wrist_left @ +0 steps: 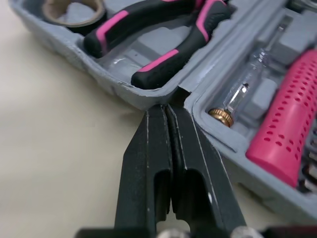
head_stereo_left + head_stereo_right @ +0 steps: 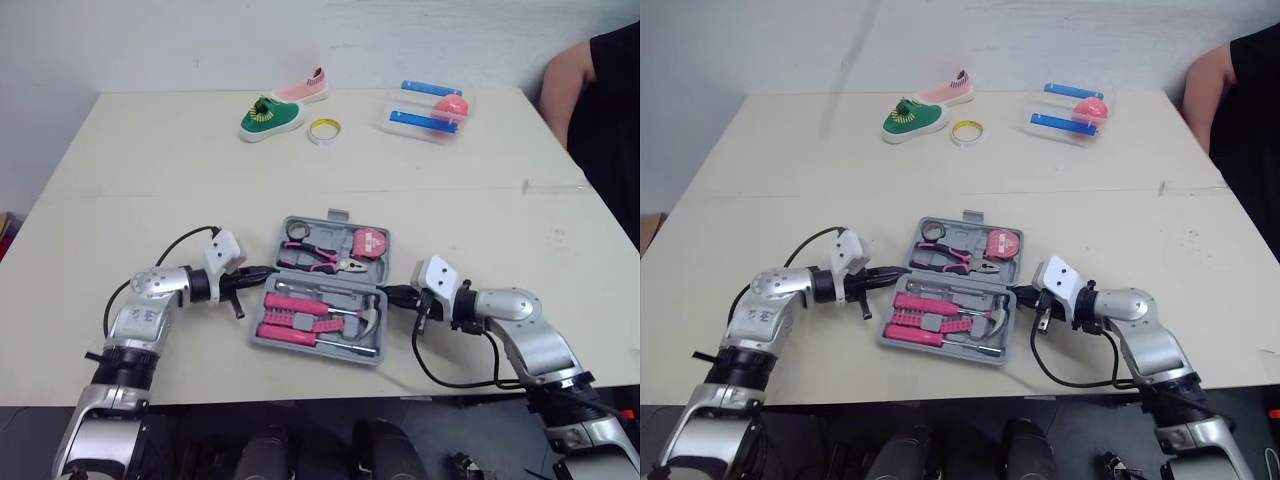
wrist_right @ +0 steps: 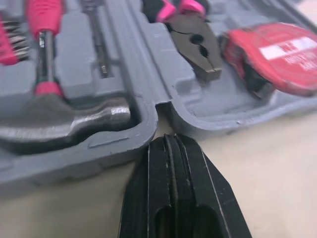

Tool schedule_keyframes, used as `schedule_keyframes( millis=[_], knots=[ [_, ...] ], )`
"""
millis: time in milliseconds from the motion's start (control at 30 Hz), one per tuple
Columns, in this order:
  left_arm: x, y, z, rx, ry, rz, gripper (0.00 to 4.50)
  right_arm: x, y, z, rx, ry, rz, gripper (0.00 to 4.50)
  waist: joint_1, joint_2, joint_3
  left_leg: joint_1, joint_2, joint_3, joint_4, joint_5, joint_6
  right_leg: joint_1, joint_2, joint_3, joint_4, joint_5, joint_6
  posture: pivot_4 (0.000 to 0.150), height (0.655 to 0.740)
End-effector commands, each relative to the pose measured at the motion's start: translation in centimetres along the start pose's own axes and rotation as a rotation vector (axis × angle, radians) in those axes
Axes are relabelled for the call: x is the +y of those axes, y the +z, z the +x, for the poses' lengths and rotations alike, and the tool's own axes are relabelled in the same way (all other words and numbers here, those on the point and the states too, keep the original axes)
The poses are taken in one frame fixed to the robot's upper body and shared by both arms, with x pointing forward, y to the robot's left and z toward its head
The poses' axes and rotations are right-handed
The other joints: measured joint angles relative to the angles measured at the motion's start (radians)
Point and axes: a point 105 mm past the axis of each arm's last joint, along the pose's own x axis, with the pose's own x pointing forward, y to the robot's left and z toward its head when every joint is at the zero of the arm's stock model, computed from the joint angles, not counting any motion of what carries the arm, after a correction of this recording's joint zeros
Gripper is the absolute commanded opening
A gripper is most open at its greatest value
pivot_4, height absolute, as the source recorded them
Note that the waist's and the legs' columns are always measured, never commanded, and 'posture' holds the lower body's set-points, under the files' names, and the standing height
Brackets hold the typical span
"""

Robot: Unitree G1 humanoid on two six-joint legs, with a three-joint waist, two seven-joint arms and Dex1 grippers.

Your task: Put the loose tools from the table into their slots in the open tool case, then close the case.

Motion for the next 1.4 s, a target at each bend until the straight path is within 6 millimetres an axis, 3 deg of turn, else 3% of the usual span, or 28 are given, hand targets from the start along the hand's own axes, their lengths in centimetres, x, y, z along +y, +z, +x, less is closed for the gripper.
schedule_keyframes(
  millis=[33,233,367,467,600,1000,1100,1233,1267,1300,1400],
  knots=[
    [-1.9,0.1,0.5,-0.016,-0.046,-0.017,0.0,-0.4,1.4,0.2,-0.035,0.017,-0.055,0.09,0.001,0.0,0.0,0.0,0.0,0.0,0.0,0.0,0.0,0.0,0.0,0.0,0.0,0.0,0.0,0.15,0.74],
    [-2.2,-0.1,0.3,-0.015,0.012,-0.035,0.0,-0.7,0.9,0.3,-0.008,0.033,-0.051,0.09,0.002,0.0,0.0,0.0,-0.001,-0.001,0.0,0.0,0.0,0.001,-0.003,0.003,0.0,0.0,0.0,0.15,0.74],
    [-0.6,-1.5,-0.7,0.045,0.119,-0.053,0.0,-1.4,0.3,-0.5,0.023,0.029,-0.021,0.09,0.003,0.0,0.0,0.0,-0.001,-0.002,0.0,0.0,0.0,0.001,-0.004,0.003,0.0,0.0,0.0,0.15,0.74],
    [-0.2,-1.5,-1.0,0.04,0.136,-0.048,0.0,-1.5,0.3,-0.8,0.017,0.023,-0.013,0.09,0.002,0.0,0.0,0.0,-0.001,-0.002,0.0,0.0,0.0,0.001,-0.004,0.003,0.0,0.0,0.0,0.15,0.74],
    [-0.2,-0.8,-0.4,0.016,0.12,-0.035,0.0,-0.6,0.0,-0.7,0.014,0.046,-0.01,0.09,0.004,0.0,0.0,0.0,-0.001,-0.002,0.0,0.0,0.0,0.001,-0.004,0.003,0.001,0.0,0.0,0.15,0.74],
    [0.3,-0.6,0.8,0.0,0.105,-0.024,0.0,-1.1,-0.5,-1.6,0.019,-0.018,-0.002,0.09,0.008,0.0,0.0,0.0,-0.002,-0.003,0.0,0.0,0.0,0.002,-0.005,0.001,0.0,0.0,0.0,0.15,0.74],
    [1.5,-1.0,-0.1,0.033,0.17,-0.012,0.0,-2.2,-0.9,-3.0,0.034,-0.086,0.01,0.09,0.007,0.0,0.0,0.0,-0.002,-0.003,0.0,0.0,0.0,0.002,-0.005,0.0,0.0,0.0,0.0,0.15,0.74],
    [3.1,-1.4,-5.1,0.018,0.298,-0.015,0.0,-4.0,-1.2,-7.1,0.024,-0.197,0.033,0.09,0.001,0.0,0.0,0.0,-0.002,-0.003,-0.001,0.0,0.0,0.002,-0.005,0.0,-0.001,0.0,0.0,0.15,0.74],
    [3.3,-1.3,-6.1,-0.001,0.328,-0.023,0.0,-4.2,-1.3,-7.8,0.026,-0.225,0.065,0.66,-0.003,0.001,0.001,0.0,-0.002,-0.002,-0.002,0.0,0.0,0.001,-0.005,0.0,-0.002,0.0,0.0,0.15,0.74],
    [3.4,-1.2,-6.6,-0.013,0.347,-0.028,0.0,-4.3,-1.4,-8.1,0.03,-0.242,0.087,0.91,-0.008,0.001,0.001,0.0,-0.001,-0.001,-0.003,0.0,0.0,0.001,-0.004,0.0,-0.002,0.0,0.0,0.15,0.74],
    [3.3,-1.4,-11.6,-0.045,0.449,0.008,0.89,-4.9,-1.4,-11.7,-0.009,-0.325,-0.001,2.45,-0.012,0.001,0.001,0.0,0.0,-0.002,-0.003,0.0,0.0,0.001,-0.004,0.0,-0.003,0.0,0.0,0.15,0.74]
  ],
)
